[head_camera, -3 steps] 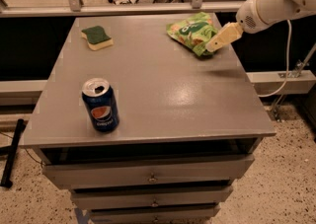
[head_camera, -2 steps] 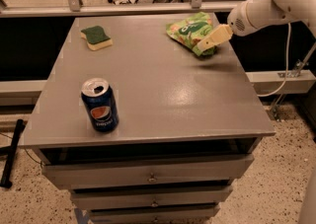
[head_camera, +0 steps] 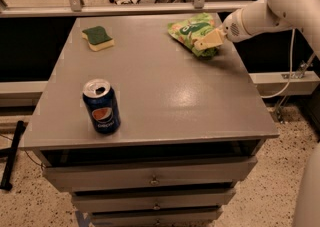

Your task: Move green rice chip bag near pepsi can

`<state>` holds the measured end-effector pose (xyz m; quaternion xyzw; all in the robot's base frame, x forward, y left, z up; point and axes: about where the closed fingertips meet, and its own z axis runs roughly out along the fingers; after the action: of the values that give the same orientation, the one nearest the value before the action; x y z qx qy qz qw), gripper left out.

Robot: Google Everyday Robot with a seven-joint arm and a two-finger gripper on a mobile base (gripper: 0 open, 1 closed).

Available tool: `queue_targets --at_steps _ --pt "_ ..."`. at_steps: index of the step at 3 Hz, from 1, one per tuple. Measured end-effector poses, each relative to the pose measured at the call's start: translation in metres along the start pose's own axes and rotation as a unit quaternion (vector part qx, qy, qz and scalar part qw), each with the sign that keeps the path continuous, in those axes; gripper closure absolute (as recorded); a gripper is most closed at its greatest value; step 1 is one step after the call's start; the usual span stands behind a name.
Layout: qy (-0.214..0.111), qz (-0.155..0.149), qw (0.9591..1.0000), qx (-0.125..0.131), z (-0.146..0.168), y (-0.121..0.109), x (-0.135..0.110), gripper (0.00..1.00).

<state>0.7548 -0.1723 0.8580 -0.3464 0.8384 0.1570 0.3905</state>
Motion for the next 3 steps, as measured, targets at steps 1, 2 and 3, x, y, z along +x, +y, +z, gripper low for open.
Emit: queue_targets --at_steps 1,2,3 --pt "-0.017 0.002 0.9994 -0.032 -0.003 0.021 -0.009 0.64" --pt "-0.04 -0.035 0.9979 -0.038 -0.024 0.041 -0.024 0.87" --pt "-0.071 -0.074 0.9935 -0.048 -0.058 0.064 -0.039 1.0"
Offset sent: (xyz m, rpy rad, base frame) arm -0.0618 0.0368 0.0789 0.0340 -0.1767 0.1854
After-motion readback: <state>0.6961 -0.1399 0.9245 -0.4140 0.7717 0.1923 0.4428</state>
